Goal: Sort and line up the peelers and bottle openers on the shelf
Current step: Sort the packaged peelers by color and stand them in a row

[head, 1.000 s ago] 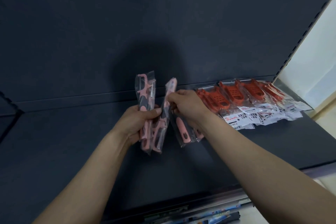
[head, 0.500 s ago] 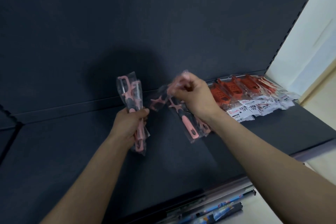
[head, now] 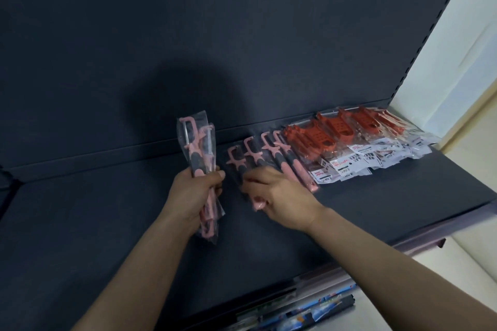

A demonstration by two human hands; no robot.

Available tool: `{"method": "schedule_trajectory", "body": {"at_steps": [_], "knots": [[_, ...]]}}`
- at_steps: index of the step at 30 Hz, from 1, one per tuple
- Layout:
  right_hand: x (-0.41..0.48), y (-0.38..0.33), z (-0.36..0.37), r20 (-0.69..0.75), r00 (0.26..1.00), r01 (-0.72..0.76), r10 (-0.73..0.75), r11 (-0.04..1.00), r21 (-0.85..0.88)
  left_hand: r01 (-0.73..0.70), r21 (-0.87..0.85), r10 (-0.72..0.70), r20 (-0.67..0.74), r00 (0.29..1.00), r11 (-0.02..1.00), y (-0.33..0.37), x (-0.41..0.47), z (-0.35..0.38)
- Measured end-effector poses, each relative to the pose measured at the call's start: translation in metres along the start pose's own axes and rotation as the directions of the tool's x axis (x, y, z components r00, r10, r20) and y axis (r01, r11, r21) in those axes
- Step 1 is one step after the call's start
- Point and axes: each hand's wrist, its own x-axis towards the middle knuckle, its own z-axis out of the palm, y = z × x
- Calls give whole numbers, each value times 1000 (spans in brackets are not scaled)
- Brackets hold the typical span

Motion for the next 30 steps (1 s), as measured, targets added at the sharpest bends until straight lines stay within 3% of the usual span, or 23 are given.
{"method": "schedule_trajectory", "body": {"at_steps": [5, 16, 20, 24, 27, 30], "knots": [[5, 5, 7, 176, 984, 1, 11, 998, -67, 5, -15, -6, -51, 999, 1000, -2, -6, 1], [17, 12, 10, 161, 981, -105, 110, 994, -40, 20, -11, -21, -77, 997, 1000, -2, -14, 8], [17, 15, 8, 134, 988, -64, 72, 996, -60, 70, -12, -70, -30, 997, 997, 1, -15, 13], [23, 11, -2, 21, 992, -123, 121, 967, 221, 94, -29, -93, 32, 995, 995, 3, -17, 22], [32, 3, -10, 8, 967, -208, 256, 766, 609, 89, -54, -82, 121, 989, 995, 5, -18, 26], [39, -1, -13, 78, 933, -274, 350, 554, 786, 82, -105, -61, 191, 980, 991, 6, -19, 28]]}}
